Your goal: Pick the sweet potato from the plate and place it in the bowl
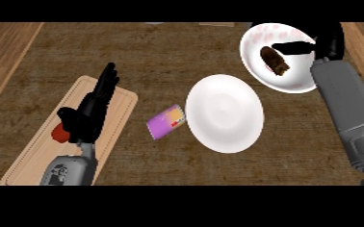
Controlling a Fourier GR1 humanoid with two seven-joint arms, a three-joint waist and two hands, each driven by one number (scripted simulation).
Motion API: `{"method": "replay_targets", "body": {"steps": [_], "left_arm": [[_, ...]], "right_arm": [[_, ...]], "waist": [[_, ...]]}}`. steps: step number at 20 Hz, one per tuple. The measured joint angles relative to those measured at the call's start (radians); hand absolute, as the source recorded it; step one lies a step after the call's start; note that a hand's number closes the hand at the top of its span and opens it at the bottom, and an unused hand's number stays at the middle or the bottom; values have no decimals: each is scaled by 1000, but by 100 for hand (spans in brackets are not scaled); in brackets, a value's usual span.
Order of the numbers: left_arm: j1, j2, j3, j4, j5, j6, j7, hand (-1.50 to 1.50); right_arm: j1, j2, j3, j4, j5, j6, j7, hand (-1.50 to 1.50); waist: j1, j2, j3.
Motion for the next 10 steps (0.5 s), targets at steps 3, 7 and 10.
{"method": "replay_targets", "body": {"steps": [3, 7, 10], "left_arm": [[3, -4, -4, -10, -3, 3, 7, 0], [8, -6, 2, -19, 0, 5, 17, 0], [13, 7, 21, -16, 13, -7, 8, 0]], "right_arm": [[6, 7, -32, -36, -38, -38, -35, -150], [23, 4, -73, -100, -106, -18, -39, -150], [70, 1, -97, -174, -163, 19, -33, -150]], "waist": [[-5, -2, -1], [-11, -6, -1], [-19, -8, -2]]}}
